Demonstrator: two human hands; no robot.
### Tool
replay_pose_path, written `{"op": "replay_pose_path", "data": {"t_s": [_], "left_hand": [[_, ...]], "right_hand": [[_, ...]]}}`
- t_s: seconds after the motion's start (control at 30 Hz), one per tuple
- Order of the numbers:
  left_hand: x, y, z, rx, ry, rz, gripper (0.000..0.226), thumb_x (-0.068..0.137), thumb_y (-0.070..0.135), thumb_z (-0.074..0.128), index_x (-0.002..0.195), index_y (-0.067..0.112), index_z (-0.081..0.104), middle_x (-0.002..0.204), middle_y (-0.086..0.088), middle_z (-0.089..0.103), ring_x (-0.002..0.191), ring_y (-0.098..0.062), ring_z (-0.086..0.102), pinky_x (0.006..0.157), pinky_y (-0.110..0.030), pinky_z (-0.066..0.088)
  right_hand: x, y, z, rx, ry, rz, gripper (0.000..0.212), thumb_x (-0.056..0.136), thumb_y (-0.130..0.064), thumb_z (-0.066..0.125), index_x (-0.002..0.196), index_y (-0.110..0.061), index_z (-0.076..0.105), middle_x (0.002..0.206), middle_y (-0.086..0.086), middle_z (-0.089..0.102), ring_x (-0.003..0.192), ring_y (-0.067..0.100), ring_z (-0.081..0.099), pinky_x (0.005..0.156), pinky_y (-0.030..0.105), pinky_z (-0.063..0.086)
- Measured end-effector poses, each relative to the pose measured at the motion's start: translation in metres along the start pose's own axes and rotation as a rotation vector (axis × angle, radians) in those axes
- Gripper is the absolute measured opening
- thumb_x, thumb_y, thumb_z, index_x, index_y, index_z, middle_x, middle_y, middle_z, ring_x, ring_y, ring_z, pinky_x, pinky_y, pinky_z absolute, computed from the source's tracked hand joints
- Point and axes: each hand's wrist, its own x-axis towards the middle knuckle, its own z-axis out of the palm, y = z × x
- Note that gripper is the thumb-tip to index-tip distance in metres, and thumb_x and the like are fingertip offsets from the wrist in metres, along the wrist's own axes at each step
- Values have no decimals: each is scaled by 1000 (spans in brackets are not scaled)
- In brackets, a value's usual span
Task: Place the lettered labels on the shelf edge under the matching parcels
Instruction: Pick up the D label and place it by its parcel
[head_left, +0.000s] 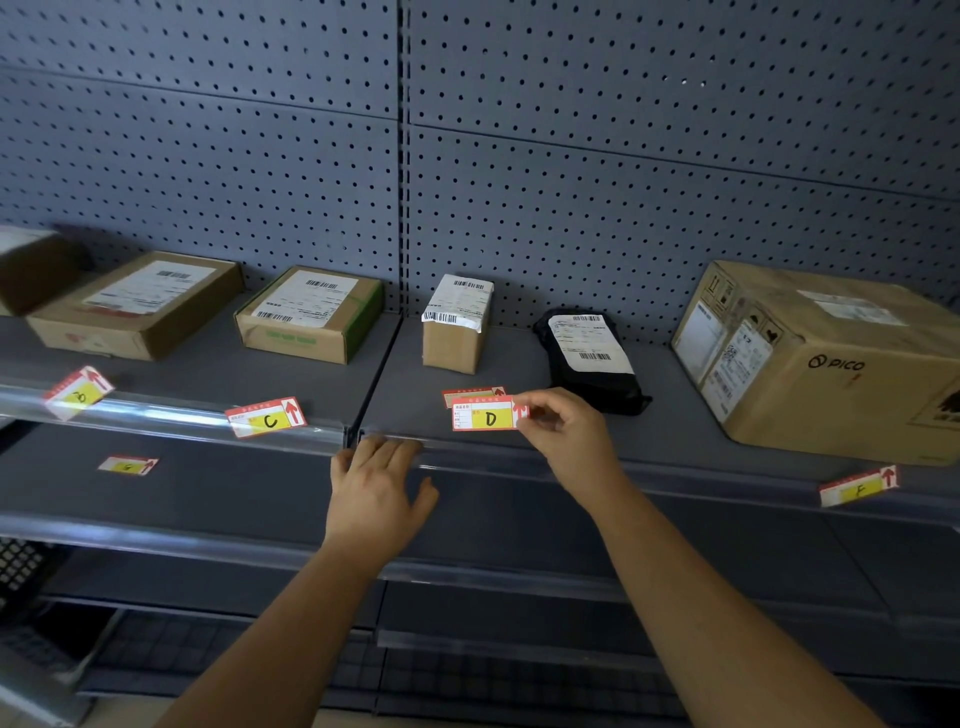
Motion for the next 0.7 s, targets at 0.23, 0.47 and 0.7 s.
{"op": "replay_pose_path", "data": {"t_s": [0.23, 0.47, 0.7], "left_hand": [[-17, -9, 10, -17, -40, 3, 44, 79, 46, 44, 105, 17, 64, 104, 1, 59, 105, -21, 49, 96, -45, 32], [-8, -3, -1, -17, -3, 57, 47, 80, 44, 46, 115, 17, 61, 121, -3, 54, 118, -22, 44, 100, -43, 28], [-5, -5, -6, 20, -46, 24, 48, 79, 47, 44, 115, 20, 59, 121, -2, 52, 116, -23, 45, 95, -46, 33]], "right_hand": [[-1, 1, -3, 1, 5, -2, 22, 85, -4, 69, 101, -18, 72, 100, -9, 66, 90, 1, 60, 79, 13, 48], [-1, 1, 0, 5, 2, 22, 22, 84, -7, 70, 101, -22, 72, 101, -10, 66, 90, 3, 61, 79, 14, 49], [1, 1, -1, 17, 13, 8, 22, 84, -4, 70, 101, -17, 72, 100, -8, 66, 90, 3, 61, 82, 17, 50]]}}
